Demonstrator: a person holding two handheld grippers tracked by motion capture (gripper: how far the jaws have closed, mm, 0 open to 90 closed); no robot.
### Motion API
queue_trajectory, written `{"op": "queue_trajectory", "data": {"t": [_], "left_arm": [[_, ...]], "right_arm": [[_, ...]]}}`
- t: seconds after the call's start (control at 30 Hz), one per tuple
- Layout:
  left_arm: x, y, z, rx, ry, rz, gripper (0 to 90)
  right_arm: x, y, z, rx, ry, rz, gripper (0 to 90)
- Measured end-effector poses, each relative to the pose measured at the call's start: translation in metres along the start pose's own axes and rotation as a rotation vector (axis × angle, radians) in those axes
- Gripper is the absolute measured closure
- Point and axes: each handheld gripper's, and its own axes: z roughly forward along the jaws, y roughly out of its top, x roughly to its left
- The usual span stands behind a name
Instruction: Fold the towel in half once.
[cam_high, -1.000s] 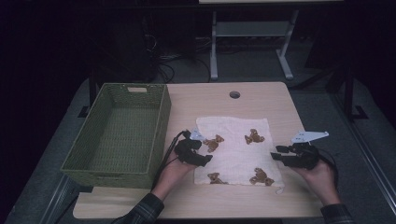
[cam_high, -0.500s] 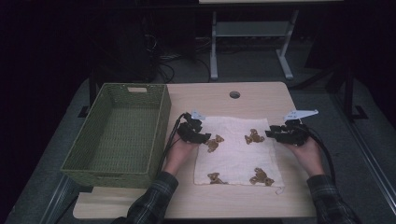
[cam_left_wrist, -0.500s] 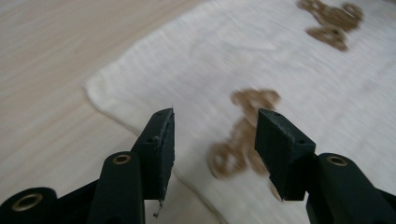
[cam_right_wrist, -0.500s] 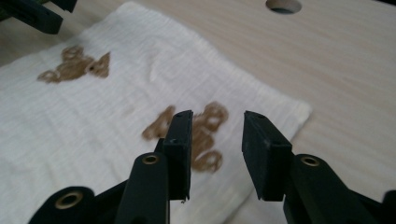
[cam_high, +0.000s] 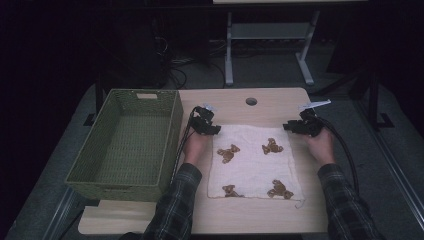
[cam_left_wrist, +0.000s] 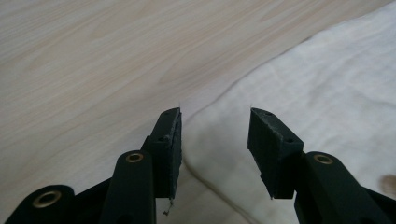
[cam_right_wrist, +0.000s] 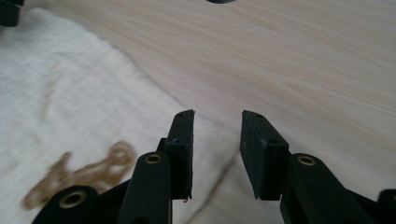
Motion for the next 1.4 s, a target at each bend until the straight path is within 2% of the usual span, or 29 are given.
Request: {"op": "queue_trajectory", "data": {"t": [0.03, 0.17, 0.2, 0.3, 0.4, 0.53, 0.57, 0.6, 0.67, 0.77, 0.87, 0.97, 1.0, 1.03, 1.07, 1.1, 1.17, 1.2, 1.27, 1.3, 1.33, 1.37, 1.4], "left_arm": [[0.004, 0.000, 0.004, 0.013, 0.004, -0.013, 54.1], [0.009, -0.002, 0.009, 0.017, 0.006, -0.026, 54.0], [0.011, -0.004, 0.011, 0.015, 0.001, -0.042, 54.0], [0.013, -0.005, 0.011, 0.010, 0.002, -0.047, 55.1], [0.016, -0.005, 0.011, 0.006, 0.013, -0.044, 58.3], [0.019, -0.006, 0.011, 0.001, 0.013, -0.050, 71.6], [0.019, -0.006, 0.011, 0.001, 0.013, -0.050, 75.6], [0.018, -0.006, 0.011, 0.000, -0.003, -0.058, 80.3], [0.017, -0.006, 0.011, -0.002, -0.009, -0.063, 85.3], [0.016, -0.005, 0.010, 0.002, -0.003, -0.065, 86.4], [0.013, -0.003, 0.001, -0.027, -0.002, -0.064, 86.7], [0.009, -0.001, -0.008, -0.049, -0.003, -0.061, 86.7], [0.004, 0.001, -0.020, -0.074, -0.002, -0.052, 86.7], [0.004, 0.001, -0.020, -0.074, -0.002, -0.052, 86.8], [0.000, 0.001, -0.033, -0.102, -0.004, -0.051, 86.7], [-0.002, 0.000, -0.040, -0.118, -0.003, -0.052, 86.8], [-0.004, -0.003, -0.046, -0.134, -0.005, -0.053, 86.8], [-0.007, -0.008, -0.056, -0.147, -0.022, -0.064, 86.8], [-0.012, -0.013, -0.065, -0.161, -0.056, -0.079, 86.8], [-0.012, -0.013, -0.065, -0.161, -0.056, -0.079, 86.8], [-0.016, -0.016, -0.070, -0.167, -0.063, -0.084, 86.8], [-0.018, -0.018, -0.073, -0.173, -0.072, -0.085, 86.8], [-0.021, -0.020, -0.078, -0.181, -0.085, -0.091, 86.9]], "right_arm": [[-0.004, 0.001, 0.001, -0.002, -0.001, 0.009, 64.7], [-0.012, 0.000, 0.004, 0.004, 0.001, 0.040, 64.8], [-0.015, -0.002, 0.008, 0.013, 0.010, 0.050, 64.6], [-0.015, -0.003, 0.012, 0.022, 0.022, 0.055, 64.6], [-0.013, -0.004, 0.019, 0.037, 0.015, 0.036, 67.2], [-0.010, -0.006, 0.023, 0.050, 0.016, 0.032, 79.8], [-0.010, -0.006, 0.023, 0.050, 0.016, 0.032, 79.8], [-0.008, -0.006, 0.024, 0.053, 0.013, 0.017, 85.2], [-0.007, -0.006, 0.023, 0.057, 0.010, 0.017, 86.3], [-0.007, -0.006, 0.022, 0.053, 0.012, 0.020, 86.5], [-0.007, -0.001, 0.009, 0.005, 0.026, 0.020, 86.9], [-0.006, 0.002, 0.000, -0.006, 0.031, 0.014, 87.2], [-0.004, 0.003, -0.010, -0.016, 0.033, 0.005, 87.3], [-0.004, 0.003, -0.010, -0.016, 0.033, 0.005, 87.3], [-0.002, 0.002, -0.019, -0.017, 0.034, -0.017, 87.4], [0.000, 0.001, -0.023, -0.022, 0.038, -0.018, 87.4], [0.005, -0.002, -0.034, -0.048, 0.054, -0.030, 87.5], [0.008, -0.005, -0.040, -0.059, 0.058, -0.034, 87.5], [0.014, -0.011, -0.049, -0.061, 0.063, -0.045, 87.5], [0.014, -0.011, -0.049, -0.061, 0.063, -0.045, 87.5], [0.021, -0.018, -0.058, -0.059, 0.064, -0.061, 87.6], [0.021, -0.018, -0.058, -0.059, 0.064, -0.061, 87.6], [0.027, -0.026, -0.066, -0.064, 0.070, -0.072, 87.7]]}}
